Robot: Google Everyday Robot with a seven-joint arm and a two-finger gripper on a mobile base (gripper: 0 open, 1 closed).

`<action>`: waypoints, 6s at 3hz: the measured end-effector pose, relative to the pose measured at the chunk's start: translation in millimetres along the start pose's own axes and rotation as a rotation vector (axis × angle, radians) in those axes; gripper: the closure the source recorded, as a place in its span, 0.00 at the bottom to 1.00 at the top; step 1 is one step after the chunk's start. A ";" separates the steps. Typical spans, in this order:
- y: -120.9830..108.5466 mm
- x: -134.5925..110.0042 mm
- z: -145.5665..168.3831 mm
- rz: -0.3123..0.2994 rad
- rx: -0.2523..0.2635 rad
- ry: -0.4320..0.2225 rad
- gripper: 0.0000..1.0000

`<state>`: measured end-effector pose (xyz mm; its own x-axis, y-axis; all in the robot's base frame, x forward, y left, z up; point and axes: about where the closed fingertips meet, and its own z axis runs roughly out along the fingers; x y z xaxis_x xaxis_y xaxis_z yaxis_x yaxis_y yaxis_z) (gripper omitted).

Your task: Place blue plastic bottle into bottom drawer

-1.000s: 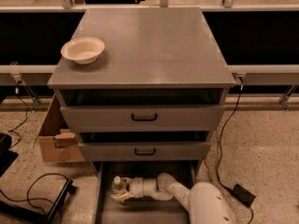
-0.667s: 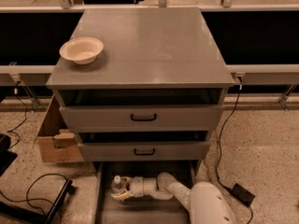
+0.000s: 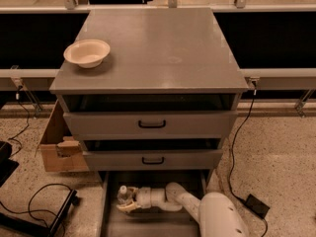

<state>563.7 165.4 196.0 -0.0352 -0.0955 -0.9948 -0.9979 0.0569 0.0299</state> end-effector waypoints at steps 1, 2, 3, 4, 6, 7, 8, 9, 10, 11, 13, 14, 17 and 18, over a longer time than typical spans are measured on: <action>1.3 -0.3 2.2 0.001 -0.004 -0.002 0.13; 2.4 -0.6 4.1 0.002 -0.006 -0.003 0.00; 2.4 -0.6 4.1 0.002 -0.006 -0.003 0.00; -4.3 -4.2 0.1 0.003 0.019 0.013 0.00; -34.1 -53.0 -77.0 -0.082 0.214 0.149 0.00; -44.5 -89.0 -124.5 -0.112 0.319 0.246 0.00; -44.7 -83.2 -125.2 -0.113 0.324 0.252 0.00; -45.0 -75.5 -124.5 -0.113 0.324 0.252 0.18; -44.9 -74.9 -124.4 -0.113 0.323 0.252 0.43; -39.8 -72.8 -123.6 -0.112 0.313 0.262 0.64; 26.5 -48.8 -165.6 -0.052 0.238 0.415 1.00; 61.2 -44.1 -199.1 -0.007 0.223 0.524 1.00; 87.7 -54.2 -226.8 -0.013 0.211 0.762 1.00; 79.4 -74.1 -246.2 -0.033 0.233 0.888 1.00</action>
Offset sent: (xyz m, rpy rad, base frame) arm -0.0010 0.0020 0.0001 0.0014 0.0011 0.0029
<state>473.8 -67.7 296.0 -0.1314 -0.8237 -0.5516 -0.9665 0.2302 -0.1134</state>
